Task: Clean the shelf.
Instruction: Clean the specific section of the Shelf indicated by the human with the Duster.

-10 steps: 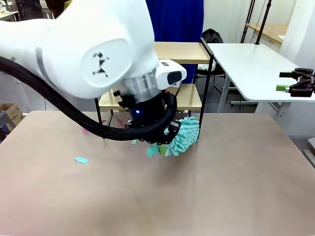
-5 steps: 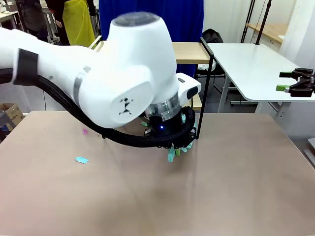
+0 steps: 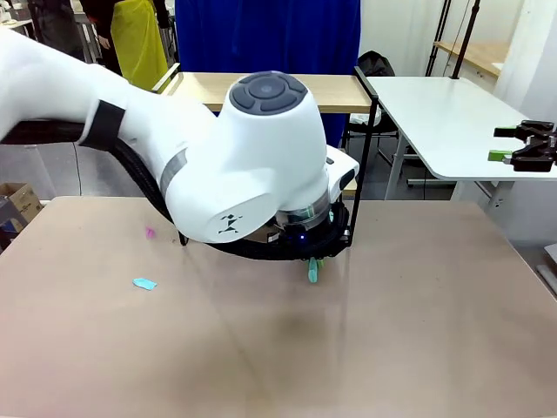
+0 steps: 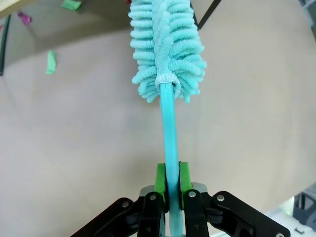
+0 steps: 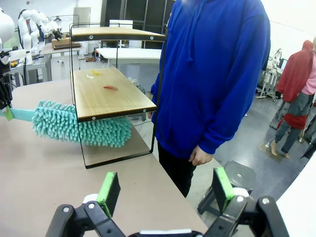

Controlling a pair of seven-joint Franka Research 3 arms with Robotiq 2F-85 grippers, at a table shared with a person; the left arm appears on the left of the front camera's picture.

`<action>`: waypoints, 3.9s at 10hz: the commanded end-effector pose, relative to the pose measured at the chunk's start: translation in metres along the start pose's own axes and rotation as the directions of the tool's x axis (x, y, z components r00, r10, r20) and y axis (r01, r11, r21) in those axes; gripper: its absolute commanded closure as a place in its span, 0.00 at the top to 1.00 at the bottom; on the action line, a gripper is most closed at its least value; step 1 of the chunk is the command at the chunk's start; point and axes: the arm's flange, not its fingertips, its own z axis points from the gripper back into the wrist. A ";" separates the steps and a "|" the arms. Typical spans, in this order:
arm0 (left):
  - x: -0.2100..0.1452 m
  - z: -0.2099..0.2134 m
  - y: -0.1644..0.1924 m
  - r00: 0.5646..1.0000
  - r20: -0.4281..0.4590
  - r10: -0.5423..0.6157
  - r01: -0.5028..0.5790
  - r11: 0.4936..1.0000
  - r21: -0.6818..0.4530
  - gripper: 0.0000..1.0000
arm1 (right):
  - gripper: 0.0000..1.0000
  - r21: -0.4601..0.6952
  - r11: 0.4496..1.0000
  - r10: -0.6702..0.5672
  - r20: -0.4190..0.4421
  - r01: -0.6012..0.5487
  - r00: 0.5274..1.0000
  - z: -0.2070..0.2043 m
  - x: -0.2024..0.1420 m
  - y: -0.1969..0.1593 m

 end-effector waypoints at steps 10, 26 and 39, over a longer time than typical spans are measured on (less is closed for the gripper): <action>0.013 -0.055 -0.033 0.999 -0.028 0.044 -0.042 0.995 0.096 0.13 | 1.00 0.001 1.000 0.003 0.001 -0.003 1.000 -0.001 0.002 0.001; 0.011 -0.071 0.172 0.954 -0.047 0.296 -0.208 0.766 0.609 0.13 | 1.00 0.001 1.000 0.003 0.001 -0.003 1.000 -0.001 0.002 0.001; 0.003 0.005 0.190 0.988 -0.142 -0.065 0.089 0.982 0.167 0.13 | 1.00 0.001 1.000 0.003 0.001 -0.003 1.000 -0.001 0.002 0.001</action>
